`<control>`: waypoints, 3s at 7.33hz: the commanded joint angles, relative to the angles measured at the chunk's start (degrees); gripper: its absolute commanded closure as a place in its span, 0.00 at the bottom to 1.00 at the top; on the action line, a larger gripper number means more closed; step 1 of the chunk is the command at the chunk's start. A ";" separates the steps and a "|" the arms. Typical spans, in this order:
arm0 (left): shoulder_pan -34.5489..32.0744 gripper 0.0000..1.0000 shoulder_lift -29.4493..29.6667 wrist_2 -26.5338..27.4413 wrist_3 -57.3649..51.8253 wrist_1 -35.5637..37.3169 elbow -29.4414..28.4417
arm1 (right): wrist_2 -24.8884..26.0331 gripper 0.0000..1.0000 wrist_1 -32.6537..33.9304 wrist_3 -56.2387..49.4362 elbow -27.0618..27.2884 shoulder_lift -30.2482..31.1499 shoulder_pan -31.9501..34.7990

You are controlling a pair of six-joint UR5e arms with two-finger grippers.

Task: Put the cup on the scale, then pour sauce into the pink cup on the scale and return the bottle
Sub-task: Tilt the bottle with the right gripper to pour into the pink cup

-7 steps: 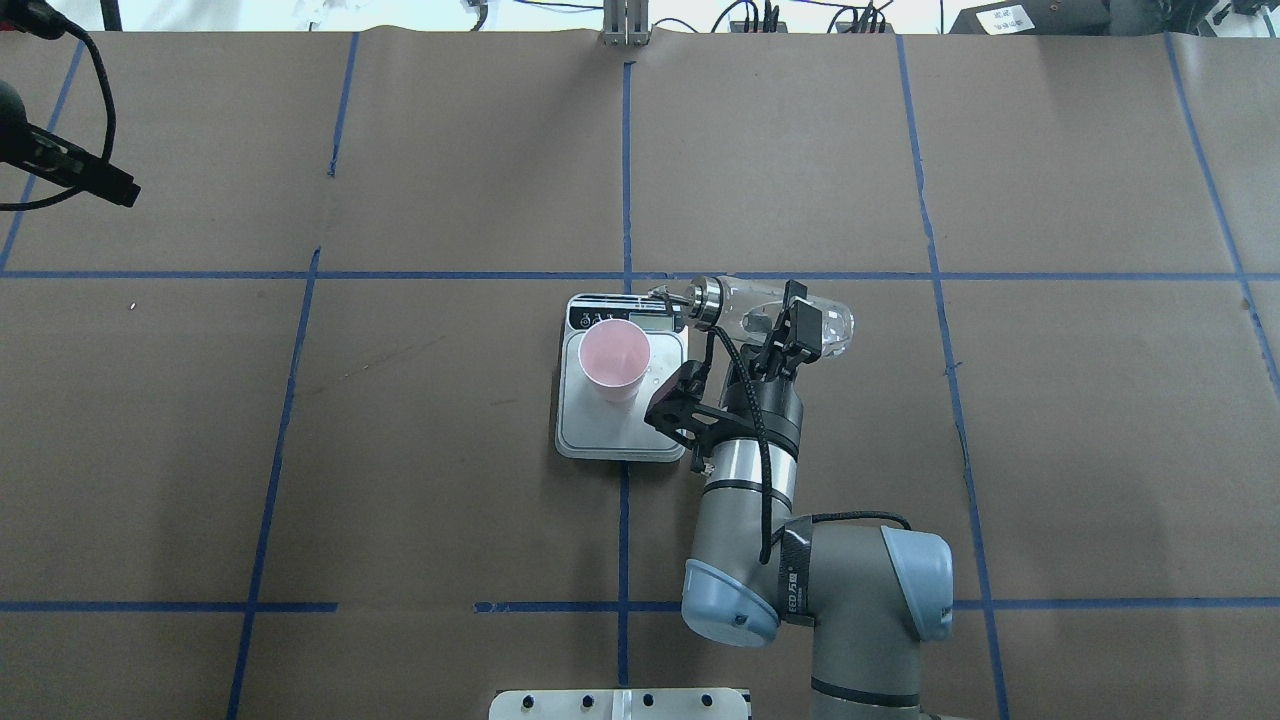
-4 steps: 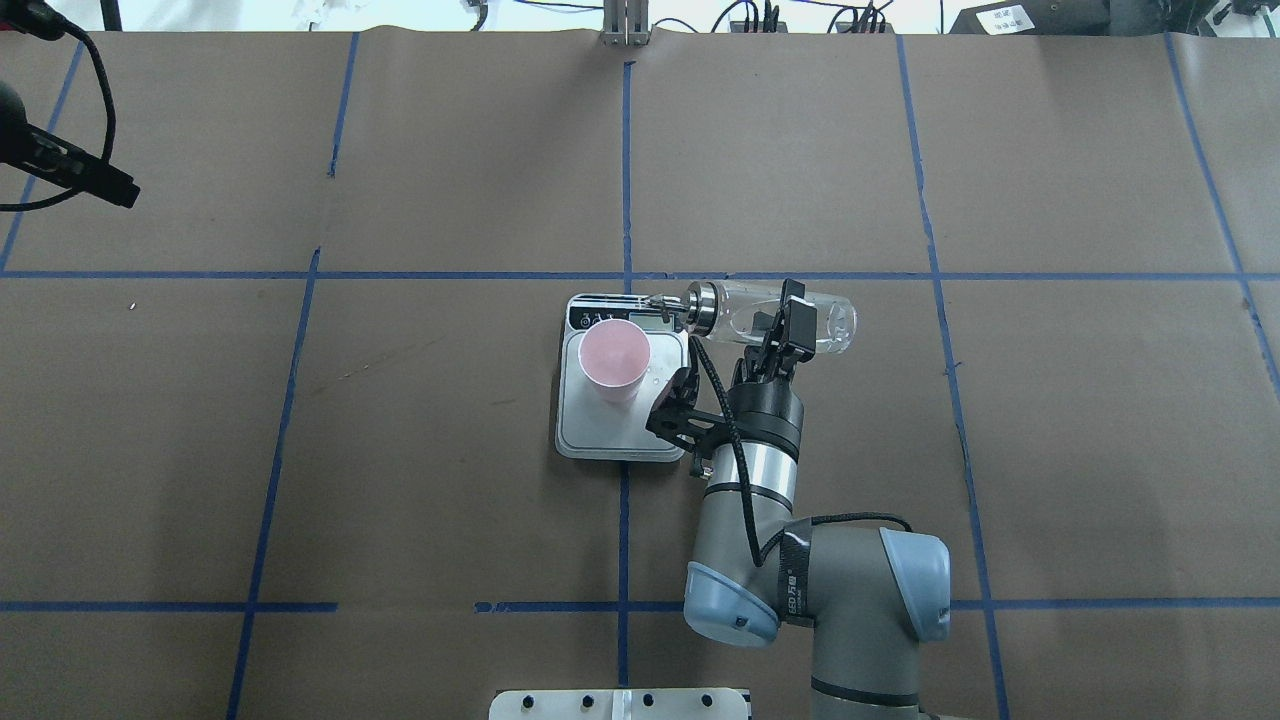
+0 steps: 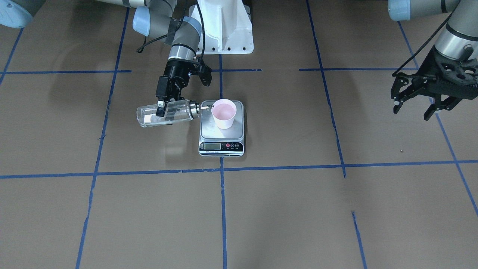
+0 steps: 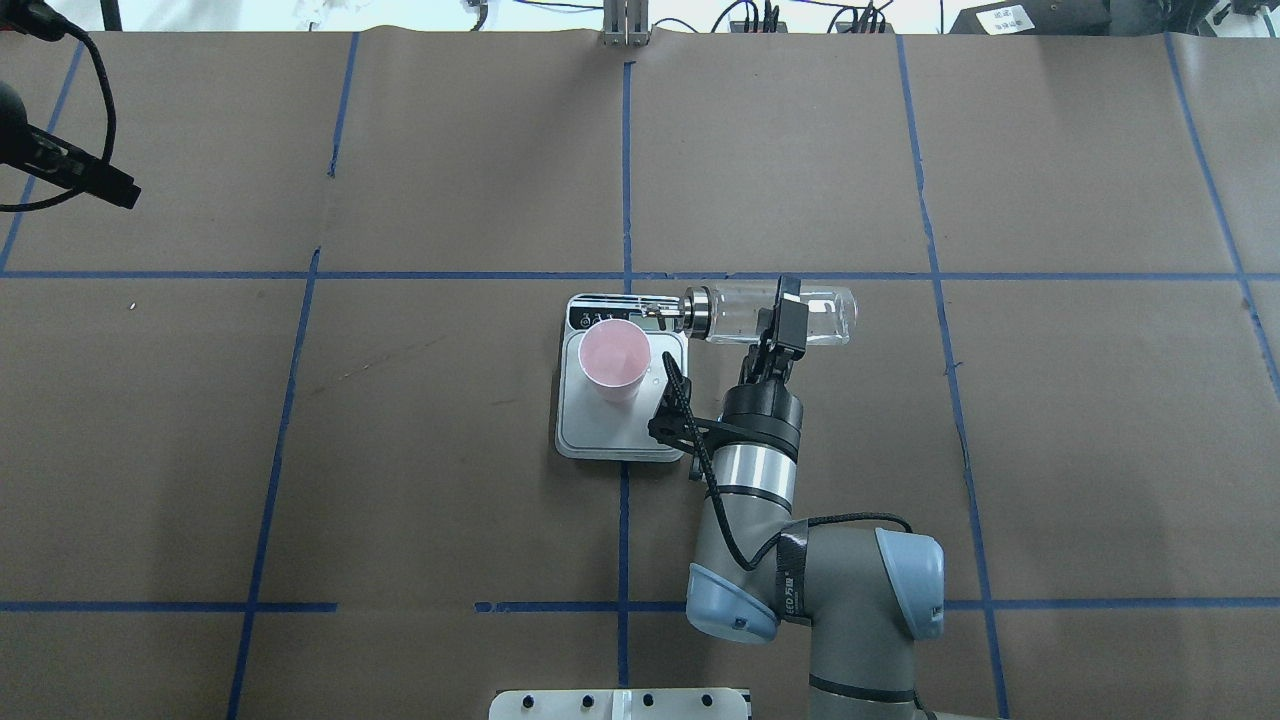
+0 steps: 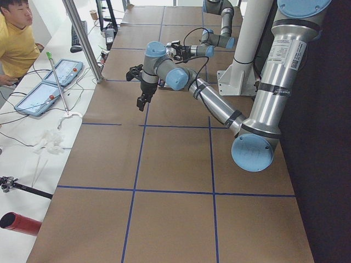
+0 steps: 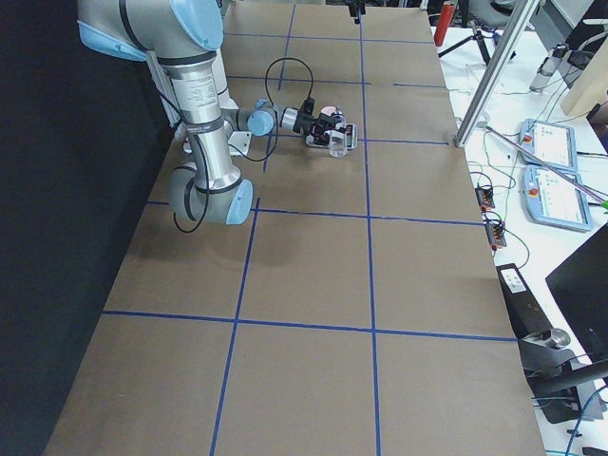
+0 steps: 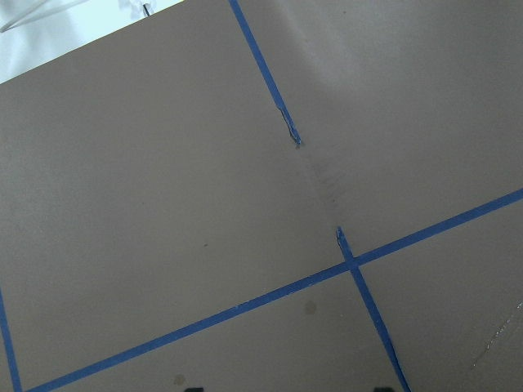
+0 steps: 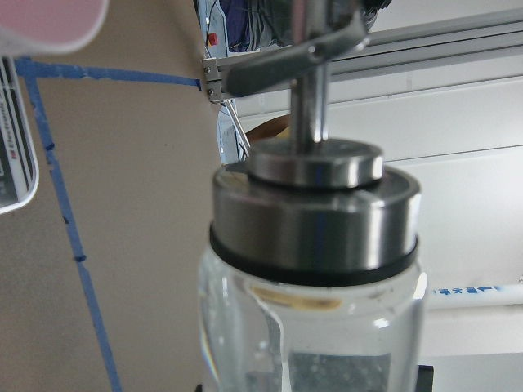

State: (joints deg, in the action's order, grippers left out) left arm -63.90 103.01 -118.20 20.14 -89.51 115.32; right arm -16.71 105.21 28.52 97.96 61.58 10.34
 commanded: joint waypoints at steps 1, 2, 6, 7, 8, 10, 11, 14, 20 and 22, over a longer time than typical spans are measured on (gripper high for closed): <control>0.00 0.24 0.00 -0.01 -0.11 -0.05 -0.01 | 2.02 1.00 0.00 -4.67 0.30 -0.05 0.29; 0.00 0.24 0.00 -0.01 -0.02 0.04 -0.01 | 3.43 1.00 0.00 -6.09 0.39 0.38 0.47; 0.00 0.24 0.00 -0.01 -0.02 0.04 -0.45 | 5.19 1.00 0.00 -13.82 0.39 0.39 0.38; 0.00 0.24 0.00 -0.10 -0.10 -0.05 -0.62 | 5.29 1.00 0.00 -15.49 0.39 0.13 0.38; 0.00 0.24 0.00 -0.10 -0.02 -0.05 -0.63 | 5.29 1.00 0.00 -16.12 0.39 0.30 0.30; 0.00 0.24 0.00 -0.10 -0.02 -0.05 -0.71 | 5.46 1.00 0.00 -19.72 1.61 0.38 0.38; 0.00 0.24 0.00 -0.10 -0.02 -0.14 -0.97 | 5.55 1.00 0.00 -22.77 3.01 0.56 0.21; 0.00 0.24 0.00 -0.19 -0.02 -0.14 -0.98 | 6.34 1.00 0.00 -25.87 3.37 1.09 -0.06; 0.00 0.24 0.09 -0.19 0.07 -0.05 -0.80 | 6.17 1.00 -0.61 -26.51 6.18 3.02 -0.32; 0.00 0.24 0.09 -0.19 0.16 -0.05 -0.63 | 4.86 1.00 -1.41 -13.13 6.71 3.72 -1.02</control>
State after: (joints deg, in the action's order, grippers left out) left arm -63.90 103.08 -118.39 20.26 -89.57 114.58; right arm -10.99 104.22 7.22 104.40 64.76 9.76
